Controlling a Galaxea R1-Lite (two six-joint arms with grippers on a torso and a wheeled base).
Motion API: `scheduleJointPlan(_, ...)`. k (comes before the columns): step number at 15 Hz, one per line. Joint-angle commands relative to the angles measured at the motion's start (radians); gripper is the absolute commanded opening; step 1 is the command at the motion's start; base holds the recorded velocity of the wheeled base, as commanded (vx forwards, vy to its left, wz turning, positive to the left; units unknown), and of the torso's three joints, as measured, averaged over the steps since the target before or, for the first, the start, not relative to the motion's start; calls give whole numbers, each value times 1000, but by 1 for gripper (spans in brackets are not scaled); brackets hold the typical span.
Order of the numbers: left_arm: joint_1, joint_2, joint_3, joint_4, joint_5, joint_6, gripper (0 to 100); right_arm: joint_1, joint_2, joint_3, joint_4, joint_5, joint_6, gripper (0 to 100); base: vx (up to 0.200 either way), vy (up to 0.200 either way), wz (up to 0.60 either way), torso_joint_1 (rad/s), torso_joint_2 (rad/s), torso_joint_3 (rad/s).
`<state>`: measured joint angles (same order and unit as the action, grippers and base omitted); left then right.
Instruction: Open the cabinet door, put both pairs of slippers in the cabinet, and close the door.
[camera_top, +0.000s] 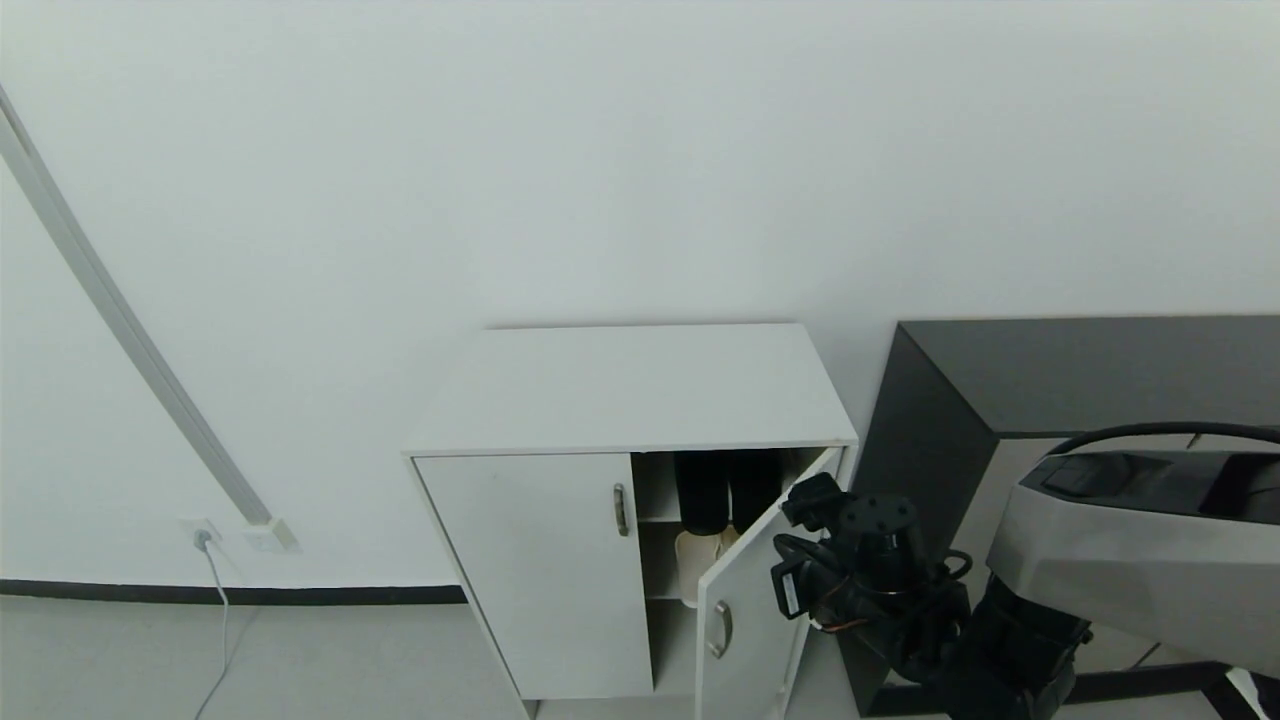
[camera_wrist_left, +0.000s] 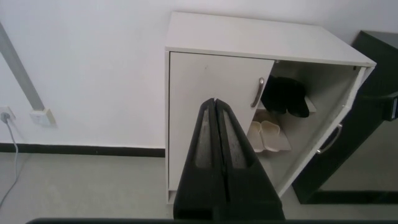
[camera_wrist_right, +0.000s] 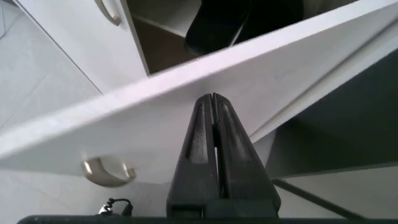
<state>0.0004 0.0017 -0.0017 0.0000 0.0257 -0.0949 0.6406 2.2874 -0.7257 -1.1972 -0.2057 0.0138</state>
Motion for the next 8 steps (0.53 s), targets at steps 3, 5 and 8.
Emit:
scheduleJointPlan(3,0,1,0,0,-1,0,0,-9,37,-86,48,0,2,0,0,0,0,0,0,0)
scheduleJointPlan(5,0,1,0,0,-1,0,0,-16,58,-129,56,0,2,0,0,0,0,0,0,0)
scheduleJointPlan(8,1,1,0,0,-1,0,0,-24,86,-178,64,0,2,0,0,0,0,0,0,0)
